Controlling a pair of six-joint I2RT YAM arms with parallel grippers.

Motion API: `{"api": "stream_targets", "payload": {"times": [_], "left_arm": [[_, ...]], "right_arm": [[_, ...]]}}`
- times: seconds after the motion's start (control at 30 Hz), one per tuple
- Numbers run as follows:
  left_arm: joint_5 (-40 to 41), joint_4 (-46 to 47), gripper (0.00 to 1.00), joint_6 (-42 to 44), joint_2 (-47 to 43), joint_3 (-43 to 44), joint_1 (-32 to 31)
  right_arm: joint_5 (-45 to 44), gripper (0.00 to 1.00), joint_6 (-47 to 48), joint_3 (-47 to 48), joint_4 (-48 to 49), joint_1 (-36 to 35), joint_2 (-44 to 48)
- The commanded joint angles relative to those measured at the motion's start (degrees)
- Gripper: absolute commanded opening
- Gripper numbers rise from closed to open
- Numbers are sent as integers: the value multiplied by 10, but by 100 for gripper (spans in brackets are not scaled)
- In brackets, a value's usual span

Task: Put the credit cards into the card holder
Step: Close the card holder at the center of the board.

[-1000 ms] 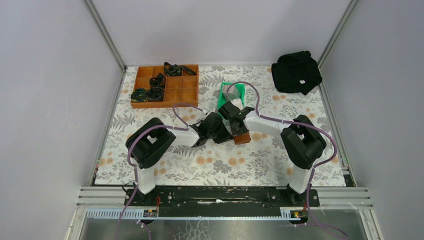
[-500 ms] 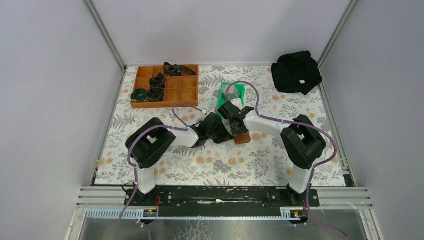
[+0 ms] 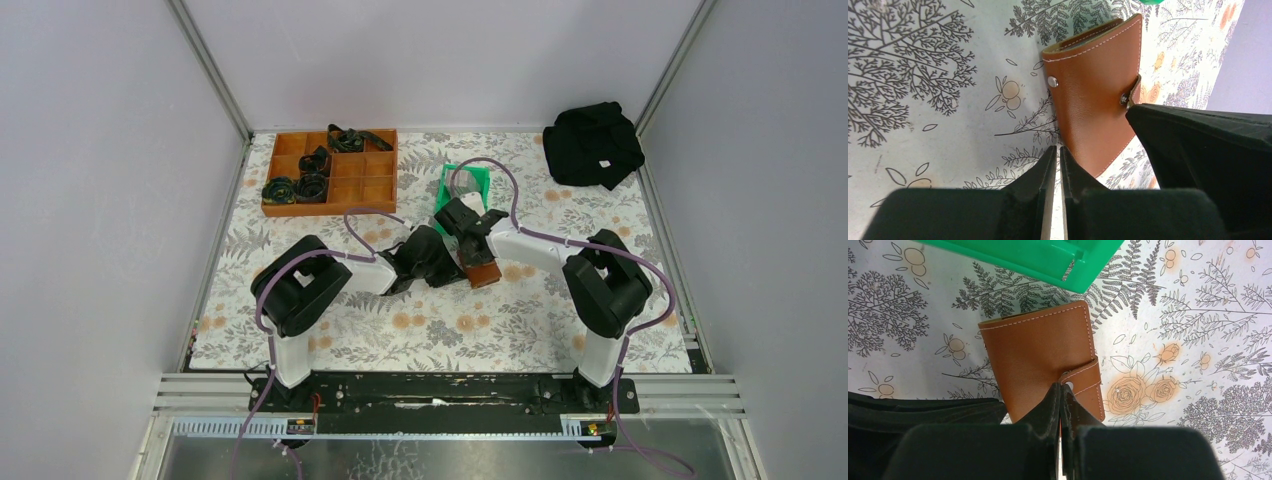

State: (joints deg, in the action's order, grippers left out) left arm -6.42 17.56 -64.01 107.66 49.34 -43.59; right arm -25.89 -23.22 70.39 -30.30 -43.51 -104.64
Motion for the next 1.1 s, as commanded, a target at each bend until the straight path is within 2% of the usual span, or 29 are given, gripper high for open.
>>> {"api": "stream_targets", "payload": {"times": [0.0,0.57,1.07], "left_arm": [[8,-33,15,13,16,-18,6],[3,-41,15,23,16,-15,11],[1,-42,14,27,22,-10,12]], "right_arm": [[-7,0,4,31,6,0,-6],[-1,0,12,53,16,11,-28],[19,0,6,33,24,20,-44]]}}
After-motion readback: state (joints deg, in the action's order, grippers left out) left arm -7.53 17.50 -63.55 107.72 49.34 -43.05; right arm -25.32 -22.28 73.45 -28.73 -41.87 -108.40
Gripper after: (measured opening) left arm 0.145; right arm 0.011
